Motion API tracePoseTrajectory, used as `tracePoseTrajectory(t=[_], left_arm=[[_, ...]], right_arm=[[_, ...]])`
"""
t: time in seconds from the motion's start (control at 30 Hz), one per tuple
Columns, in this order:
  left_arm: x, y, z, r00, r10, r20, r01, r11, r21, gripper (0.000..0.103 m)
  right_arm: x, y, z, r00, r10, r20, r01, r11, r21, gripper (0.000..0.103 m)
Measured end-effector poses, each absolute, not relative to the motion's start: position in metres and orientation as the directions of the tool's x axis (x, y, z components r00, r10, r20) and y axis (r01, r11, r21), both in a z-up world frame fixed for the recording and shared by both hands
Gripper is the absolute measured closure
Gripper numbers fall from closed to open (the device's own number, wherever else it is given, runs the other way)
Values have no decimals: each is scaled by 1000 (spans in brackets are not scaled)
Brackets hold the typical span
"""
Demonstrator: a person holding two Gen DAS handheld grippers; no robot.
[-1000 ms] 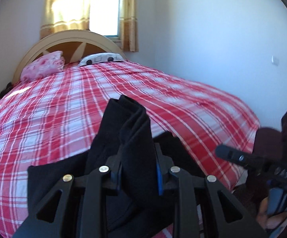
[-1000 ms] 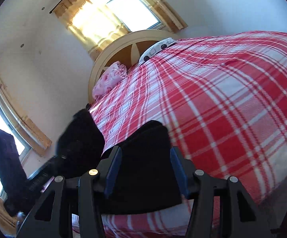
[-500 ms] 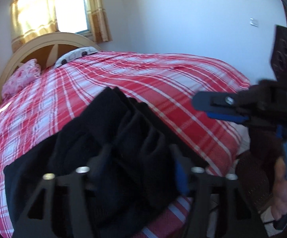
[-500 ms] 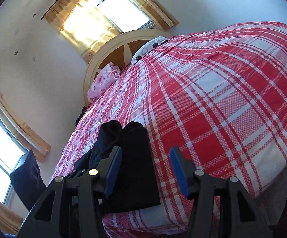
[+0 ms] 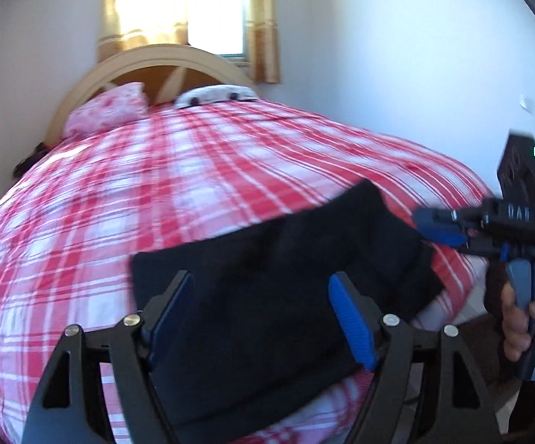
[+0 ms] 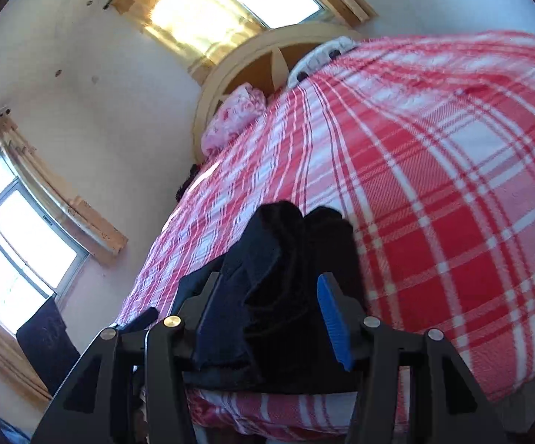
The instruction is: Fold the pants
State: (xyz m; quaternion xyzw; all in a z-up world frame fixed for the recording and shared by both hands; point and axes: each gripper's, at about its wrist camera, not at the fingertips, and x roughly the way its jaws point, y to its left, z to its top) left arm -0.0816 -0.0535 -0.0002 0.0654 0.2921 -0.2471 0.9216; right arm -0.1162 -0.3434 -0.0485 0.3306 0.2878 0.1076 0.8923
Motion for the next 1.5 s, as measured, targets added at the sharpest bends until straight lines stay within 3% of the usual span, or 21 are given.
tracePoseTrajectory(t=[0.2, 0.3, 0.33, 0.37, 0.5, 0.67, 0.9, 1.03, 1.13, 1.3, 1.5], left_arm=[[-59, -7, -5, 742, -308, -595, 343, 938, -58, 25], [-51, 7, -12, 725, -287, -626, 301, 950, -87, 25], [-49, 9, -12, 724, -285, -629, 292, 952, -95, 25], [-50, 10, -11, 724, -287, -627, 290, 952, -101, 25], [-53, 6, -10, 733, -285, -617, 303, 950, -79, 25], [-50, -1, -22, 690, -314, -652, 335, 937, -97, 25], [-62, -15, -57, 640, -231, -733, 332, 943, -7, 25], [-67, -8, -55, 631, -234, -740, 321, 947, -26, 25], [-66, -8, -35, 661, -239, -711, 325, 946, -15, 25], [-44, -26, 1, 721, -266, -640, 329, 944, -21, 19], [-2, -54, -28, 684, -230, -692, 336, 942, 19, 18]], right_arm=[[-81, -320, -75, 717, 394, -575, 70, 780, 622, 47], [-79, -313, -71, 728, 363, -582, 65, 807, 586, 50], [-79, -311, -69, 729, 353, -587, 60, 821, 567, 74], [-79, -307, -66, 727, 339, -597, 46, 844, 535, 86], [-99, -301, -51, 771, 318, -552, -33, 885, 464, 86], [-120, -305, -65, 767, 239, -595, 1, 928, 373, 86], [-116, -330, -82, 767, 319, -556, 29, 849, 528, 79], [-134, -349, -59, 851, 196, -488, 110, 841, 529, 78], [-134, -341, -36, 875, 186, -446, 60, 874, 483, 78], [-103, -297, -17, 864, 192, -466, -55, 955, 290, 78], [-53, -289, -39, 807, 162, -568, -7, 964, 266, 78]])
